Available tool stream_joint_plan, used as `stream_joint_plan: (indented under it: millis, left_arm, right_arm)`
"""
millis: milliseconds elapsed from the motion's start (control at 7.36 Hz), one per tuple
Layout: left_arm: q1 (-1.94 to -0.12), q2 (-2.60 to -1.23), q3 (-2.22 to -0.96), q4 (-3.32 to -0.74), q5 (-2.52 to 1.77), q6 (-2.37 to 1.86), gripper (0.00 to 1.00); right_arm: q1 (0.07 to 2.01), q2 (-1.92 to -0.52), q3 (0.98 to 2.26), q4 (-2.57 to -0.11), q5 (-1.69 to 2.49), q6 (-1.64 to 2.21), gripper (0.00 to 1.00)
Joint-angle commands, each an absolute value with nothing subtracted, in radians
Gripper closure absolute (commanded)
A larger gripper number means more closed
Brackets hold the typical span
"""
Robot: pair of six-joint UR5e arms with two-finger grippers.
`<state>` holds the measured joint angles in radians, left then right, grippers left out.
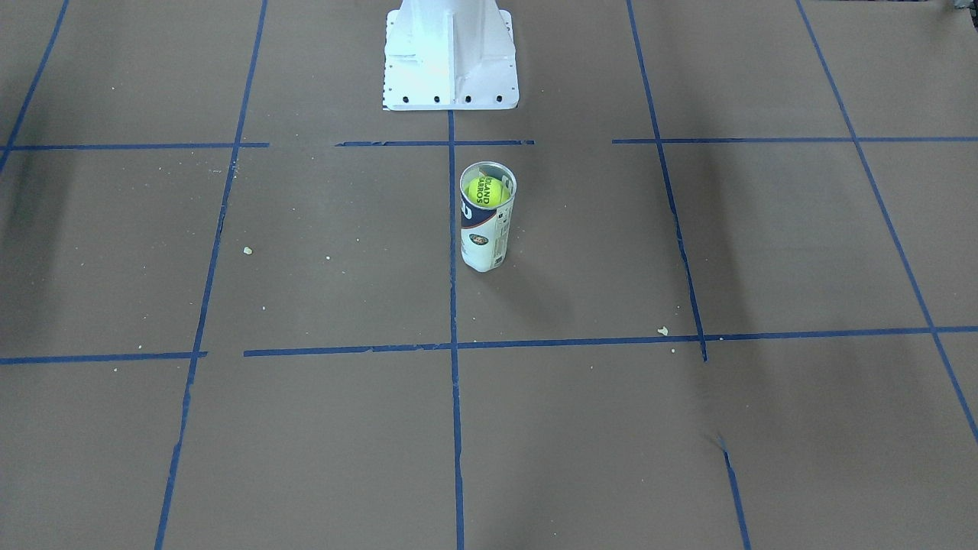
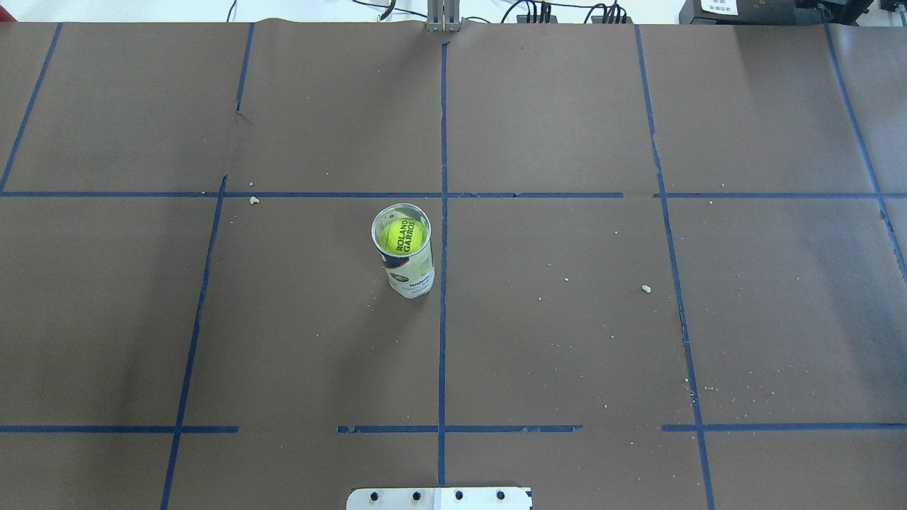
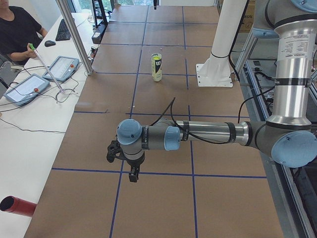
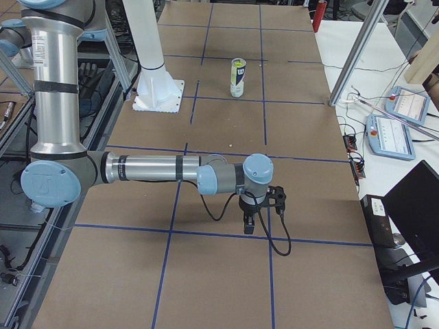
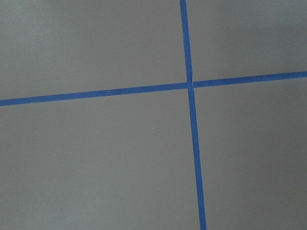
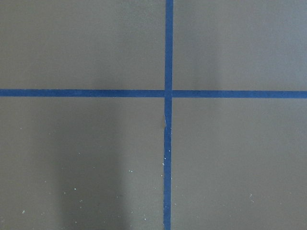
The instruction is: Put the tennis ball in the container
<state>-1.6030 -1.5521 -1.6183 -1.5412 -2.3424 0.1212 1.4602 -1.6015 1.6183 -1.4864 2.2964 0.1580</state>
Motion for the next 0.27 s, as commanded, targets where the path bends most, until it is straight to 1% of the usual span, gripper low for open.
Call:
stream_joint_plan:
  millis: [0,136]
  left_arm:
    - [-1.603,-1.551,-1.620,-1.542,-2.341,0.121,0.00]
    - [-1.603,-1.551,-1.621,-1.542,-2.341,0.121,0.00]
  right_arm:
    - [1.460,-1.601,1.618,-1.486,2.296,0.158,0.00]
    - [1.460,-1.601,1.618,-1.486,2.296,0.158,0.00]
